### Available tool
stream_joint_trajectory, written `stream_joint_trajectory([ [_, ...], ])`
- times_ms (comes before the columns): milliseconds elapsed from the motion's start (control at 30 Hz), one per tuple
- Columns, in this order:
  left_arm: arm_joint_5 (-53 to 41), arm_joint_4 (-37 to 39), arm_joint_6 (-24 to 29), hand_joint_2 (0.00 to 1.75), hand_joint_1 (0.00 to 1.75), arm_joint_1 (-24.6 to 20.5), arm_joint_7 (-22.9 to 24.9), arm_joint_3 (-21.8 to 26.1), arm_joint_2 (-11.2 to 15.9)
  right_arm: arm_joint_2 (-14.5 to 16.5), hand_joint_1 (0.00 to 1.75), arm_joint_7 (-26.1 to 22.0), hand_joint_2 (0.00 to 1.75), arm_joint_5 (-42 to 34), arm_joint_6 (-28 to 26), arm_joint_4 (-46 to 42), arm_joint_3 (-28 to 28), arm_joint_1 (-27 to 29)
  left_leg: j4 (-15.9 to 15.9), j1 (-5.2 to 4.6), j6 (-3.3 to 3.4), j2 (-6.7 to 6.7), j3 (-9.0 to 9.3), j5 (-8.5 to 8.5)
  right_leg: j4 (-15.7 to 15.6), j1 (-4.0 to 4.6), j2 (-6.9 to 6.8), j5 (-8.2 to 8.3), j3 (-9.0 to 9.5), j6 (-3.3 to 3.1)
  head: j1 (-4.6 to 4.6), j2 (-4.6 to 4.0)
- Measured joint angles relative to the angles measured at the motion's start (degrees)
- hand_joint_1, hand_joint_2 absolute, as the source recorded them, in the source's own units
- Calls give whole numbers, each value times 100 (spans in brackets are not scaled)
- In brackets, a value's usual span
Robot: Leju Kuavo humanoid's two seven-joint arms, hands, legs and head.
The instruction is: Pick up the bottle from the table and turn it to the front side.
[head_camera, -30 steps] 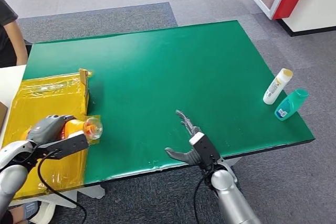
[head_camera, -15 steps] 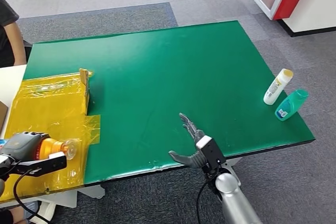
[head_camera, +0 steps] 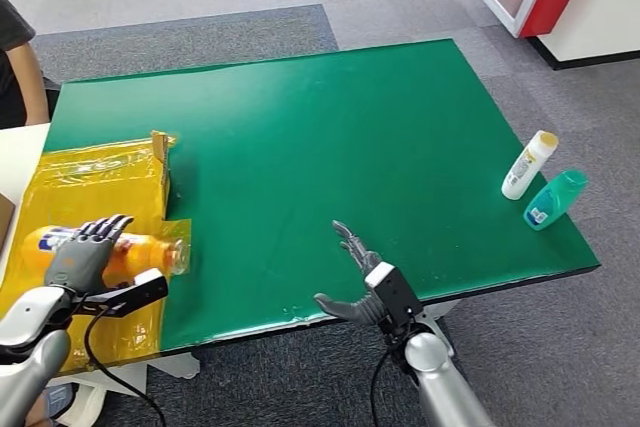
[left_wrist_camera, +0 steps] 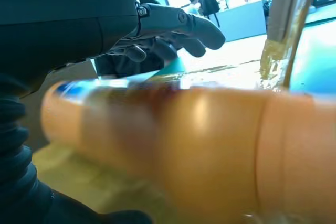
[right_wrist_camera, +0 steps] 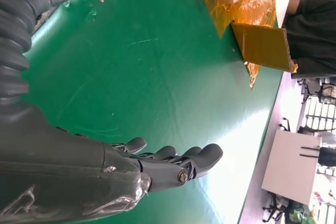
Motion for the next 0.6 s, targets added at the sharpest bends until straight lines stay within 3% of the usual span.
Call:
stream_joint_trajectory([
  [300, 726, -830, -307, 175, 0, 682, -263, 599, -625, 0, 0, 79, 175, 46, -33, -193, -6, 220, 0, 1, 0, 1, 0, -1, 0, 1, 0, -2, -2, -2, 1, 0],
  [600, 1568, -1988, -556, 175, 0, 1331, -540, 981, -833, -4, 0, 101, 175, 7, -90, -437, -50, 432, 0, 1, 3, 1, 0, -6, -1, 1, 0, -4, -1, -2, 0, 0],
])
